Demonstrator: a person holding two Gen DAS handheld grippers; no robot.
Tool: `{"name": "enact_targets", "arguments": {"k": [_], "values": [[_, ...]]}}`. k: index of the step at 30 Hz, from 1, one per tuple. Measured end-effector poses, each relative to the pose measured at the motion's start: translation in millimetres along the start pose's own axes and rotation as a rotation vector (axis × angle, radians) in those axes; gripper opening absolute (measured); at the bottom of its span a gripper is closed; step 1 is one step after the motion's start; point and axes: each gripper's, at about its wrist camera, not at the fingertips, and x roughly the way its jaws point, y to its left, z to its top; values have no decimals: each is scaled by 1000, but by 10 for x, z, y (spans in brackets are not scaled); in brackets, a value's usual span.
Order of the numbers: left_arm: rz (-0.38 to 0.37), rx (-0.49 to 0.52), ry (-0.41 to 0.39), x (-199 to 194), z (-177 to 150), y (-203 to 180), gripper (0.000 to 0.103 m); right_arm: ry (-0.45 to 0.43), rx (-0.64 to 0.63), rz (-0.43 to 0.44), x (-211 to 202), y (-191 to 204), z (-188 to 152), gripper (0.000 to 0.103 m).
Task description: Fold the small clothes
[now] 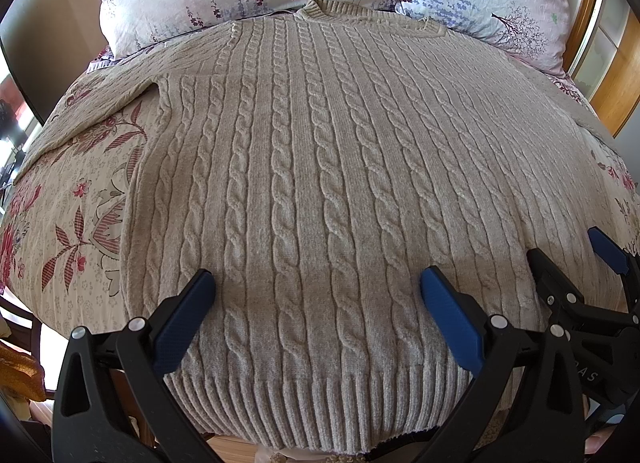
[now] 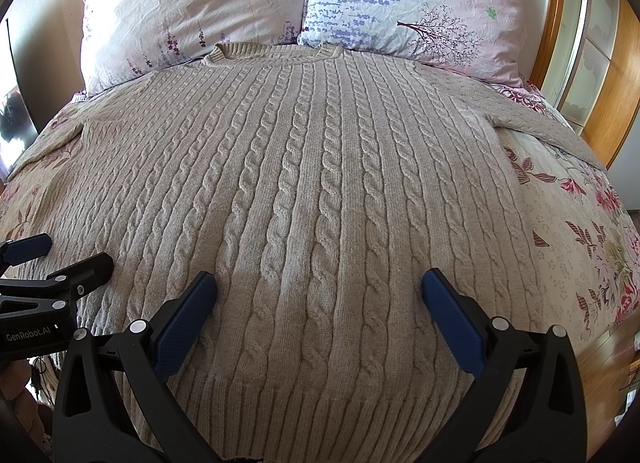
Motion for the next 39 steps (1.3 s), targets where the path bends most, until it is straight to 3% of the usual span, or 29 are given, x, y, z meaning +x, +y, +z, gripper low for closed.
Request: {"name": "enact_targets", "arguments": {"k": [16, 22, 26, 31, 35, 39], "values": [[-4, 8, 34, 20, 51, -11, 101, 2, -42, 24, 1, 7, 26, 102], [-15, 30, 76, 52, 112, -12, 101, -4, -141, 136, 30, -87, 91, 102], [-28, 55, 116, 82, 169, -13, 101, 11, -133, 190, 54, -223, 186, 102], [-37, 71, 73, 112, 310, 44, 101, -5, 46, 216, 68, -725, 471, 102], [-10, 52, -22, 84, 467, 155, 101, -63, 319, 236, 65, -1515, 784, 101], [-34, 36, -87, 65, 643, 261, 101, -81, 563, 177, 185, -2302, 946, 82]]}}
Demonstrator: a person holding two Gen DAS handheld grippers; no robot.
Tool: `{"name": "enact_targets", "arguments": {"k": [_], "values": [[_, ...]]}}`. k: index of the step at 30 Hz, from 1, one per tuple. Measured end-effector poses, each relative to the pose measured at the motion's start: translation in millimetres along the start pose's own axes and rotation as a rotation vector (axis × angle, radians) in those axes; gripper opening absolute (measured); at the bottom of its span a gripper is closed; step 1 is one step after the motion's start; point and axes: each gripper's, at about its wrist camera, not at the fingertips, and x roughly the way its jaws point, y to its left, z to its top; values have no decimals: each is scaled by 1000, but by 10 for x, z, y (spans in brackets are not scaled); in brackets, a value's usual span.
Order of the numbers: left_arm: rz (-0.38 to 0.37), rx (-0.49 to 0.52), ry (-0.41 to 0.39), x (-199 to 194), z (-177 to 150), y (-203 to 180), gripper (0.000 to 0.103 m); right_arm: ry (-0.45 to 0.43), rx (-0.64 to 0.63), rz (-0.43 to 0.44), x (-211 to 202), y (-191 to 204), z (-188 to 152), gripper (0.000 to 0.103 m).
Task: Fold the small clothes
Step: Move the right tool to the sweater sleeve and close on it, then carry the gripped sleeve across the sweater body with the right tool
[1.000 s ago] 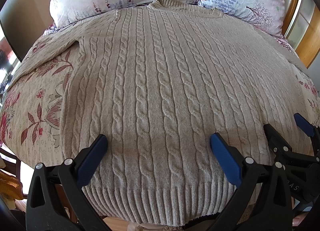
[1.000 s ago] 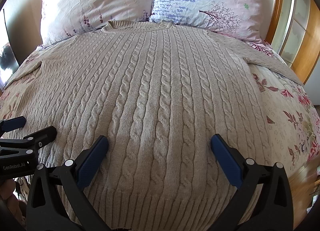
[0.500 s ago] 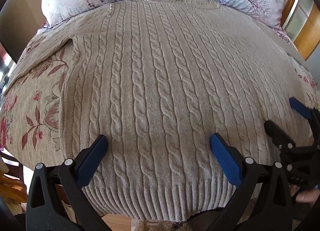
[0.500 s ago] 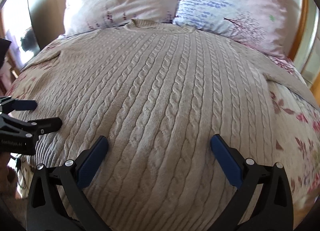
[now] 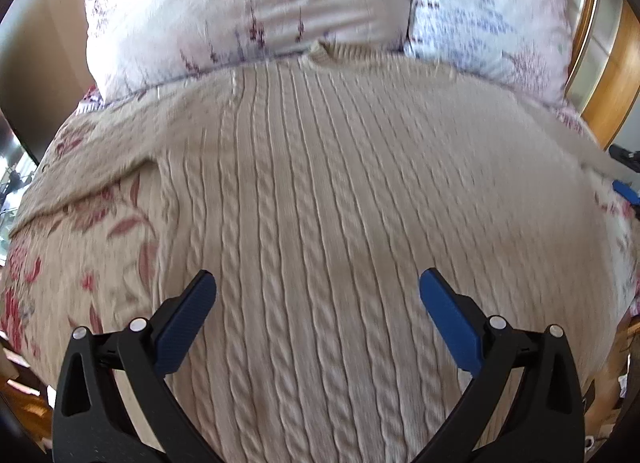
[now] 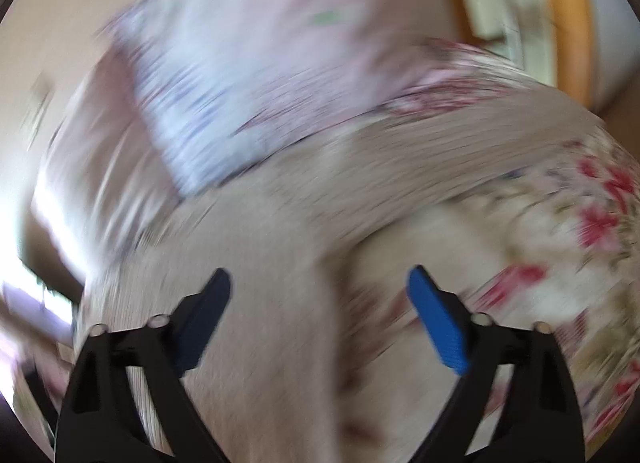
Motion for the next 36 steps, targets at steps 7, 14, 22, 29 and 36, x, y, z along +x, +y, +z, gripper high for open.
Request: {"name": "enact_targets", "arguments": {"k": [7, 14, 22, 29, 36], "values": [[-22, 18, -113, 10, 227, 57, 101, 1, 331, -52, 222, -833, 445, 69], [-31, -32, -102, 112, 366, 140, 101, -38, 416, -62, 305, -1066, 507, 52], [-93, -101, -191, -43, 429, 303, 101, -75, 432, -92, 328, -1168, 543, 32], [-101, -119, -194, -62, 436, 323, 101, -96, 434, -109, 371, -1177, 541, 21], [-90, -83, -196, -48, 448, 324, 101, -118, 421, -97, 369, -1140, 529, 12]]}}
